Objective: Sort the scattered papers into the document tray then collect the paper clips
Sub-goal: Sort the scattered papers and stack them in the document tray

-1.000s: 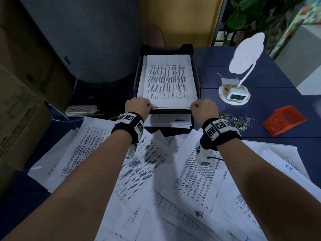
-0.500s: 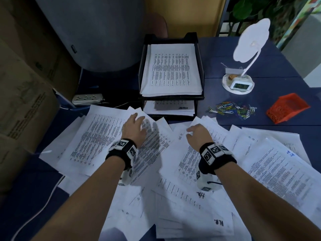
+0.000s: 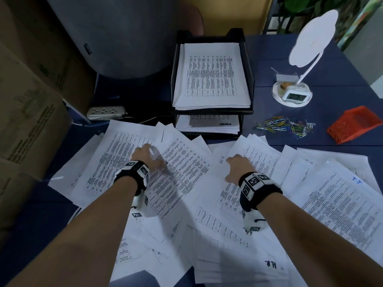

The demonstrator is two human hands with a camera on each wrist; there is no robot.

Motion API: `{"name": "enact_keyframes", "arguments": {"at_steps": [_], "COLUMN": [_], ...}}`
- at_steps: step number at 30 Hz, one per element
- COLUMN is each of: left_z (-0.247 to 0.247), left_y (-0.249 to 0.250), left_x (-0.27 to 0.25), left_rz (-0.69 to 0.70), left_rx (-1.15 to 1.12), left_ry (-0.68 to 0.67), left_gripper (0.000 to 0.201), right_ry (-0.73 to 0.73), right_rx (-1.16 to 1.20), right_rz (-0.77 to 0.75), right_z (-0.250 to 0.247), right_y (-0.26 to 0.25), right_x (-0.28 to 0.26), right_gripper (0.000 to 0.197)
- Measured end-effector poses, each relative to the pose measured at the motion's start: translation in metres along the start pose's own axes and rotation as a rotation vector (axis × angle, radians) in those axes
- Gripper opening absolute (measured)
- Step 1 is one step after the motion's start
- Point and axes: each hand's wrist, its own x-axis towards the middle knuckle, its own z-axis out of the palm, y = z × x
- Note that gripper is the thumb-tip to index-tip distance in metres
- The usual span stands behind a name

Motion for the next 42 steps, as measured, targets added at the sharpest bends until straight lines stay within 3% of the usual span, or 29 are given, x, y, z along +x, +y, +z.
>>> {"name": "enact_keyframes", "arguments": {"at_steps": [3, 7, 11, 14, 18, 21, 24, 29, 32, 34, 37, 42], "left_z": [-0.003, -0.003, 0.003, 0.001, -0.012, -0.034, -0.062, -0.088, -0.096, -0.097, -0.091, -0.072], "left_y": [0.003, 0.011, 0.012, 0.012, 0.01, 0.004, -0.005, -0.004, 0.004, 0.007, 0.008, 0.016], "left_x": [0.001, -0.003, -0.004, -0.005, -0.015, -0.028, -0.041, -0.051, -0.059, -0.063, -0.068, -0.077], "left_rz": [-0.013, 0.001, 0.03, 0.091, 0.175, 0.218, 0.294, 0.377, 0.417, 0.439, 0.404, 0.306], "left_rx": [0.002, 0.134, -0.216, -0.281, -0.417, -0.57, -0.755, -1.056, -1.134, -1.165, -1.208, -1.122], "left_ry": [-0.068, -0.032, -0.062, -0.064, 0.018, 0.084, 0.15, 0.201, 0.231, 0.248, 0.227, 0.23], "left_gripper": [0.085, 0.074, 0.06, 0.052, 0.016, 0.013, 0.015, 0.023, 0.02, 0.018, 0.018, 0.013], "right_ry": [0.003, -0.013, -0.04, -0.04, -0.019, -0.008, 0.05, 0.091, 0.222, 0.329, 0.375, 0.317], "right_rx": [0.018, 0.028, 0.004, -0.002, 0.072, 0.231, 0.543, 1.219, 1.375, 1.372, 1.342, 1.261], "right_rz": [-0.004, -0.022, -0.03, -0.022, 0.004, 0.045, 0.003, -0.257, -0.294, -0.295, -0.322, -0.302], "right_z": [-0.001, -0.002, -0.002, -0.002, -0.003, -0.005, -0.013, -0.036, -0.054, -0.063, -0.066, -0.054], "right_y": [0.0, 0.0, -0.001, -0.001, -0.003, 0.0, -0.011, -0.052, -0.07, -0.076, -0.075, -0.072], "right_x": [-0.001, -0.002, -0.001, 0.0, -0.002, -0.005, -0.012, -0.018, -0.026, -0.031, -0.035, -0.036], "right_gripper": [0.062, 0.066, 0.07, 0.07, 0.075, 0.085, 0.091, 0.065, 0.028, 0.014, 0.019, 0.032]}}
